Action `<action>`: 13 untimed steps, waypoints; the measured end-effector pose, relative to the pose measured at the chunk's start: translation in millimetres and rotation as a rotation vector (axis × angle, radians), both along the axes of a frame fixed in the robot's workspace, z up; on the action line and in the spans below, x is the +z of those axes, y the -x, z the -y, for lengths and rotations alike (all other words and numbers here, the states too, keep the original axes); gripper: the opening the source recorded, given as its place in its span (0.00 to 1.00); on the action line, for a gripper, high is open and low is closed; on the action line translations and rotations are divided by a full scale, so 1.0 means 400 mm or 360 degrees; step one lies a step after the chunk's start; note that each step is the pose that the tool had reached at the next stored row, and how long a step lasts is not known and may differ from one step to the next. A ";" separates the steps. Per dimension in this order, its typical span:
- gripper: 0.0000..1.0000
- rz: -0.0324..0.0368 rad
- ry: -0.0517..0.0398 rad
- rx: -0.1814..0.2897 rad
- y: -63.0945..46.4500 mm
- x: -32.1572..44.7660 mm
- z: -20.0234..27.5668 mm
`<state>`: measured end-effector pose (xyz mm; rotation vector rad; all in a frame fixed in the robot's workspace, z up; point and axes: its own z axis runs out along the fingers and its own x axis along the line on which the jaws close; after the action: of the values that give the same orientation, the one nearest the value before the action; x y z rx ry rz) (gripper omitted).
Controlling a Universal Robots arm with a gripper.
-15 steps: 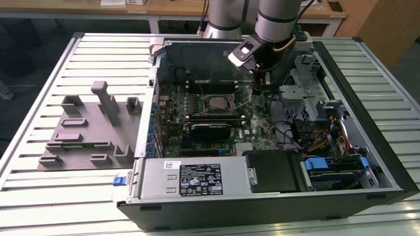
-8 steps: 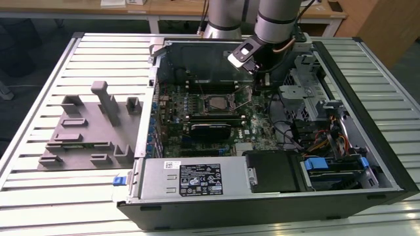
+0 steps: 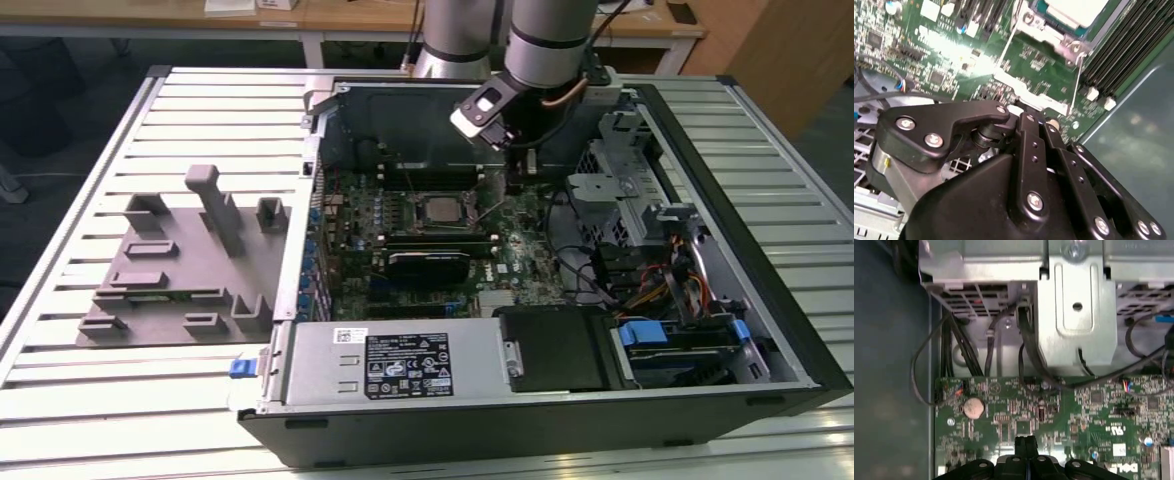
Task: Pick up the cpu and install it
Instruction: 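Close the cpu cover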
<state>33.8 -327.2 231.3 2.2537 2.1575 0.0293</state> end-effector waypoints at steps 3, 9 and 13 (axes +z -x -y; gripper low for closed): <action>0.11 0.0000 0.0000 -0.0001 0.020 0.000 0.000; 0.11 0.0000 0.0000 -0.0003 0.069 0.000 -0.002; 0.11 0.0000 0.0000 -0.0004 0.101 0.000 -0.004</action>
<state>-6.5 -325.7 231.3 2.2564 2.1544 0.0296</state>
